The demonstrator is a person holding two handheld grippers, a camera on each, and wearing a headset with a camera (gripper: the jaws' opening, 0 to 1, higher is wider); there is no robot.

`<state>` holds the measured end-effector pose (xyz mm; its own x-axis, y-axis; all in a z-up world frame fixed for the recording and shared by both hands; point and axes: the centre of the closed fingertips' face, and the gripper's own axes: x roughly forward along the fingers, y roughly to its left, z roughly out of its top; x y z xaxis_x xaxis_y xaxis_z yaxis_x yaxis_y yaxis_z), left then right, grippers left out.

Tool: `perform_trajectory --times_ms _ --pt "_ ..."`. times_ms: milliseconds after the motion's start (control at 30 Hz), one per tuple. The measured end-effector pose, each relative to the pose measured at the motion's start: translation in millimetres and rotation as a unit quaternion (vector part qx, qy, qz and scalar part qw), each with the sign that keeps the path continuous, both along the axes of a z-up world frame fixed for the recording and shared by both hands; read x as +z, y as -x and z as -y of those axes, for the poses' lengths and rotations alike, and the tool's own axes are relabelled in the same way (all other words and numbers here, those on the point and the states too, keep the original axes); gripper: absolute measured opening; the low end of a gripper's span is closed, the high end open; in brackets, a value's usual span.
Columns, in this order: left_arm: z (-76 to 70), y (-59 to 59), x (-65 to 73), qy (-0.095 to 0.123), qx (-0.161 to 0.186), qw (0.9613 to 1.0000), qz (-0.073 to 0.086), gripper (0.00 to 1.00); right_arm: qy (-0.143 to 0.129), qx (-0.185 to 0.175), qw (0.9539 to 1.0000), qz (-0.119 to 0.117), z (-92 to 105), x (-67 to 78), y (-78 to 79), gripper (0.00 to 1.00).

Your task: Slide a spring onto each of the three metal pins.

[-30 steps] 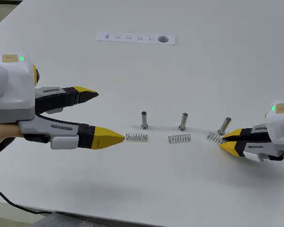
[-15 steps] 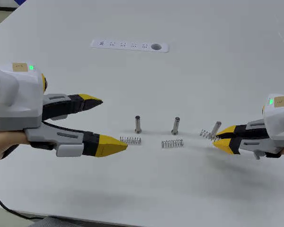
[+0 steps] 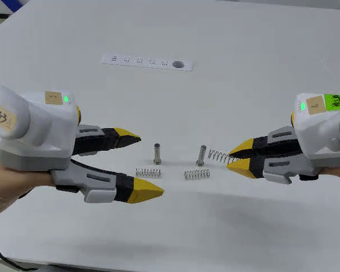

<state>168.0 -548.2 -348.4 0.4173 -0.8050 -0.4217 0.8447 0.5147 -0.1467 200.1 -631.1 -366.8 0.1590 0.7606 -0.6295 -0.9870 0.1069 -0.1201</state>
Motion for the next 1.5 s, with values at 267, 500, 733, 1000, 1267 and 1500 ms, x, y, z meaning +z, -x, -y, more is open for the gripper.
perform_trajectory --times_ms 267,500,733,1000,1267,1500 --pt "24.0 7.3 -8.6 -0.004 -0.037 0.9993 -0.001 0.61 0.009 0.044 0.999 -0.006 -17.8 0.8 26.4 0.11" --pt "38.3 9.7 -7.4 0.003 -0.056 0.9984 0.004 0.54 0.011 0.07 0.9975 -0.007 -29.3 0.9 41.6 0.11" --pt "44.6 14.3 -10.1 0.0 -0.073 0.9973 0.006 0.47 0.013 0.09 0.9958 -0.004 -36.6 3.5 51.5 0.11" --pt "50.4 21.9 -10.7 -0.002 -0.098 0.9952 0.003 0.35 0.014 0.103 0.9946 -0.008 -39.2 1.6 56.6 0.11" --pt "52.7 24.7 -9.7 0.002 -0.115 0.9934 0.009 0.19 0.019 0.109 0.9938 -0.009 -40.8 -0.2 59.8 0.11" --pt "52.6 26.4 -10.9 -0.016 -0.127 0.9916 0.017 0.13 0.019 0.113 0.9933 -0.011 -41.3 0.5 61.8 0.11"
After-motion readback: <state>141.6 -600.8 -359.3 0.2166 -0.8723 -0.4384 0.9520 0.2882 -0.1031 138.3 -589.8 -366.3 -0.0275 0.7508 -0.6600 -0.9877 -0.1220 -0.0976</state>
